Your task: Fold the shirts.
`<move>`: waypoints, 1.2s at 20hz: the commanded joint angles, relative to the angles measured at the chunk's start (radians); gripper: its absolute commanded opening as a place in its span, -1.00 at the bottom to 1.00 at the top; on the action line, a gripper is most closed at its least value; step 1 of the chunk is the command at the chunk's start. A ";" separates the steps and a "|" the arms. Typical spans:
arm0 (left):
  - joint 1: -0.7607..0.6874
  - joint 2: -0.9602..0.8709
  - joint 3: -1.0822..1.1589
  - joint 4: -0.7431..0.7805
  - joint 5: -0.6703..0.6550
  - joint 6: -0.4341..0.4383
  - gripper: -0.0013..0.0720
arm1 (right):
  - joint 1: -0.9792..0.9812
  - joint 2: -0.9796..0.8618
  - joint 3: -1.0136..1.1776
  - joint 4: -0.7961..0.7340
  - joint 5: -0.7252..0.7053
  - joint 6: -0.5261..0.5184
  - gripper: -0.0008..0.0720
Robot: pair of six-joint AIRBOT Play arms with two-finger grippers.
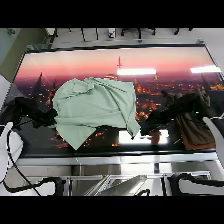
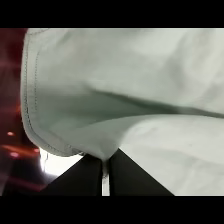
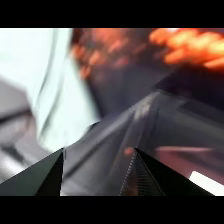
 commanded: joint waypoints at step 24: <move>-0.069 -0.061 0.008 0.016 -0.003 0.111 -0.91 | 0.623 -0.033 0.054 -0.680 0.286 0.393 0.03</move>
